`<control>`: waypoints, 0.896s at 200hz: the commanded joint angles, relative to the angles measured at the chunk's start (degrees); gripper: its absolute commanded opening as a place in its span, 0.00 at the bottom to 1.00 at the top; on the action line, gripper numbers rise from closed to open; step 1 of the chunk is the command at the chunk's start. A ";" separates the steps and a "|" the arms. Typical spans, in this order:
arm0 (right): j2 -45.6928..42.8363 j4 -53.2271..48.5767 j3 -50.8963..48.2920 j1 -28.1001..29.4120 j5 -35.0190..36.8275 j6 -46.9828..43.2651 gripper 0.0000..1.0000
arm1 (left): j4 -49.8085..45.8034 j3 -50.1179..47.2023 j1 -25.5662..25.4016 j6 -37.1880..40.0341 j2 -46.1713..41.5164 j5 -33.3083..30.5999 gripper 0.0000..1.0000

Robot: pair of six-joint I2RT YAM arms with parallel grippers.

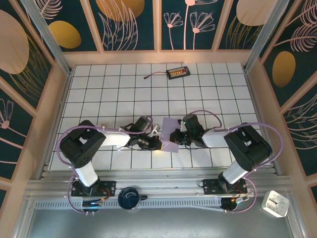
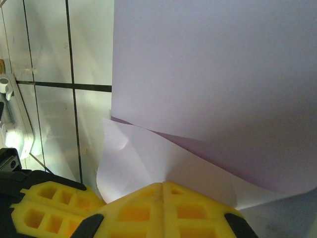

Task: Fold a paper plane with a square sheet of paper (pick it up from the middle)
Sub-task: Fold the triangle a second time at the center of the table.

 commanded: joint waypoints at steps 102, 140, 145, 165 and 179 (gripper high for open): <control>-5.65 -2.90 1.92 2.35 -0.23 -0.22 0.05 | -14.17 -2.70 0.51 -0.25 2.66 -5.58 0.00; -4.77 2.06 -0.48 5.84 -0.32 4.55 0.02 | -13.92 -2.86 0.49 0.03 3.06 -5.29 0.00; -4.38 2.49 -0.65 6.30 -0.30 5.07 0.01 | -13.78 -2.87 0.51 -0.09 3.07 -5.30 0.00; -2.55 3.85 -0.84 7.62 -0.17 6.41 0.00 | -13.77 -2.75 0.50 0.12 3.04 -5.30 0.00; -1.61 4.35 -0.97 8.03 0.01 7.04 0.00 | -13.74 -2.78 0.53 0.24 3.09 -5.23 0.00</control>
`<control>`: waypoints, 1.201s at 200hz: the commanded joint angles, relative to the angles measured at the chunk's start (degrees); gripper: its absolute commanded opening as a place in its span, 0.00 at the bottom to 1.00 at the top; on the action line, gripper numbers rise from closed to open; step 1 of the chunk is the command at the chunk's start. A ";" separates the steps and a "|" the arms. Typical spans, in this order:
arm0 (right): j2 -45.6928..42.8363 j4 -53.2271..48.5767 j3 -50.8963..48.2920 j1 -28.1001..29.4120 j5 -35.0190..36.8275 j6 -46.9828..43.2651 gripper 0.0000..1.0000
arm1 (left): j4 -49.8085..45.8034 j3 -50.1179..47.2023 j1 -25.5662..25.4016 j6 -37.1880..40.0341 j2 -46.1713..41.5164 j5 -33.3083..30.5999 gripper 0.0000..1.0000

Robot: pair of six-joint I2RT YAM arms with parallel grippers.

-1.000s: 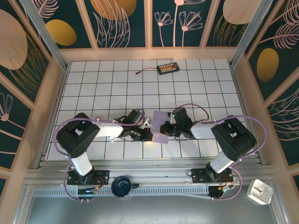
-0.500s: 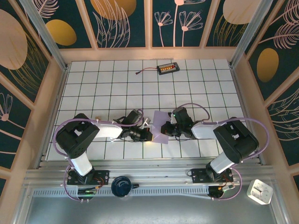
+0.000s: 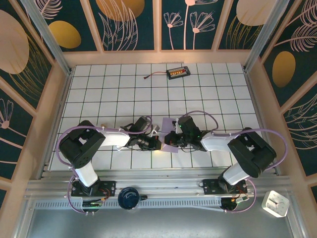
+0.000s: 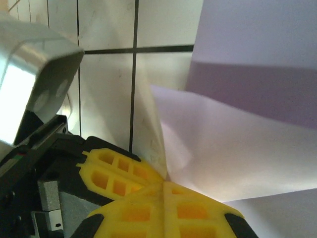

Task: Fold a paper plane with a square sheet of paper (pick it up from the middle)
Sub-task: Fold the triangle a second time at the center of the table.

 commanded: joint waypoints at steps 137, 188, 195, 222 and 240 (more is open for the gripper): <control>5.82 -0.64 0.09 -0.28 3.57 3.40 0.00 | -13.58 -3.08 0.52 2.82 4.35 -5.38 0.00; 6.76 -4.20 0.99 -2.79 4.86 1.88 0.00 | -13.94 -3.91 0.46 3.45 4.90 -5.81 0.00; 6.73 -4.37 0.99 -3.18 4.94 1.66 0.00 | -13.85 -4.03 0.51 3.52 4.84 -5.80 0.00; 6.57 -5.21 0.98 -4.90 5.13 0.40 0.00 | -13.67 -4.65 0.50 3.56 4.86 -5.89 0.00; 6.36 -5.08 0.55 -6.31 5.13 -0.34 0.00 | -13.58 -4.91 0.52 3.53 4.78 -5.97 0.00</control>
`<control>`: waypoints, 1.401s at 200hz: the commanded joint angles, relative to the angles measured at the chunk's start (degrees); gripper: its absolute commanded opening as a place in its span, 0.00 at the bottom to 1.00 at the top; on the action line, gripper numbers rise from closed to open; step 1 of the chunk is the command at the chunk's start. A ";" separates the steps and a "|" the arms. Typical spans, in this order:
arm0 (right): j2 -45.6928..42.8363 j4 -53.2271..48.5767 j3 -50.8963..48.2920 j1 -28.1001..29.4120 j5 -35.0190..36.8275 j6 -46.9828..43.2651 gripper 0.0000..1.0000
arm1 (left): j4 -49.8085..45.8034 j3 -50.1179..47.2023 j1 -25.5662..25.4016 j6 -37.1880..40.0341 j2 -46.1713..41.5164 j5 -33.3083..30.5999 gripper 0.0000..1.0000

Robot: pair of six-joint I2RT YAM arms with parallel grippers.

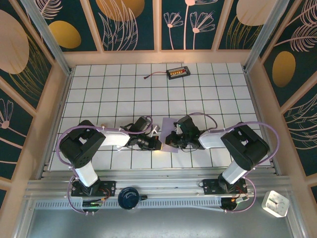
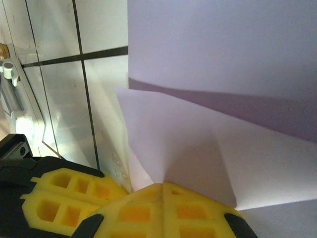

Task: Fold a paper plane with a square sheet of paper (pick it up from the middle)
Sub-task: Fold the triangle a second time at the center of the table.

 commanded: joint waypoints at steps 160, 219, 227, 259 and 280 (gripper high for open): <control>2.05 -7.18 -1.06 -16.25 7.14 -10.05 0.00 | -12.62 -5.37 0.31 1.25 4.12 -6.43 0.00; -4.18 -9.26 2.33 -18.41 2.89 -13.22 0.00 | -12.23 -5.06 0.31 1.17 3.79 -5.91 0.00; -5.88 -9.18 2.18 -18.00 2.24 -13.03 0.00 | -12.14 -5.04 0.33 1.12 3.77 -5.91 0.00; -11.30 -7.88 0.05 -14.29 1.65 -10.32 0.00 | -11.87 -4.95 0.35 0.90 3.79 -5.64 0.00; -11.46 -5.85 -0.90 -10.48 1.95 -8.00 0.00 | -11.87 -4.75 0.35 0.96 3.80 -5.57 0.00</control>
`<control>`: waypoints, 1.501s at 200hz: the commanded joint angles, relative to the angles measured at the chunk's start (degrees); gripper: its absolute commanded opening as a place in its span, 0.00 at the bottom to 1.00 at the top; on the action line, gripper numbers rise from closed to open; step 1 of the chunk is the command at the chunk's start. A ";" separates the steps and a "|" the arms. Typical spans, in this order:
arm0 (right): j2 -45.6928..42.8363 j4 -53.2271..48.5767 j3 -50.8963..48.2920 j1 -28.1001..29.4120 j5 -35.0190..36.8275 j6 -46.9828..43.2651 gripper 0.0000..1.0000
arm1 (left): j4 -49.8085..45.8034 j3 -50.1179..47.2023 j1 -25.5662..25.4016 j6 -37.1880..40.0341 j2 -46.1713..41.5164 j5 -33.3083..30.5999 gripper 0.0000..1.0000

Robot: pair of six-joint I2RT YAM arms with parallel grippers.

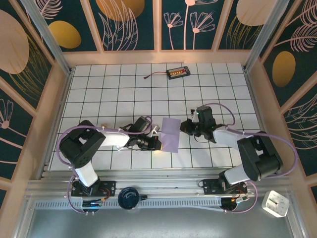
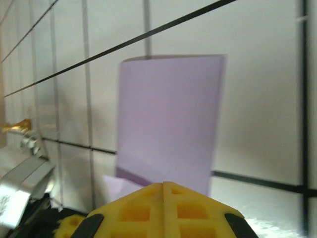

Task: Fold a paper plane with a square sheet of paper (pick it up from the middle)
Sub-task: Fold the triangle a second time at the center of the table.

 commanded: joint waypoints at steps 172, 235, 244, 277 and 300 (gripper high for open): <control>10.81 4.04 -4.58 7.07 2.56 0.95 0.00 | -4.31 6.37 0.53 -5.01 -9.03 -2.50 0.34; 11.14 4.67 -4.54 7.12 2.29 1.22 0.00 | -2.33 8.24 -0.07 -6.69 -2.64 -1.01 0.00; 11.05 4.74 -4.61 7.12 2.34 1.23 0.00 | -2.07 8.61 -0.26 -6.69 -2.29 -1.34 0.00; 11.09 4.67 -4.72 7.15 2.36 1.28 0.00 | -1.02 9.84 -0.85 -7.07 2.61 -2.06 0.00; 11.10 4.59 -4.72 7.07 2.38 1.31 0.00 | -0.45 10.50 -1.12 -7.49 4.44 -2.50 0.00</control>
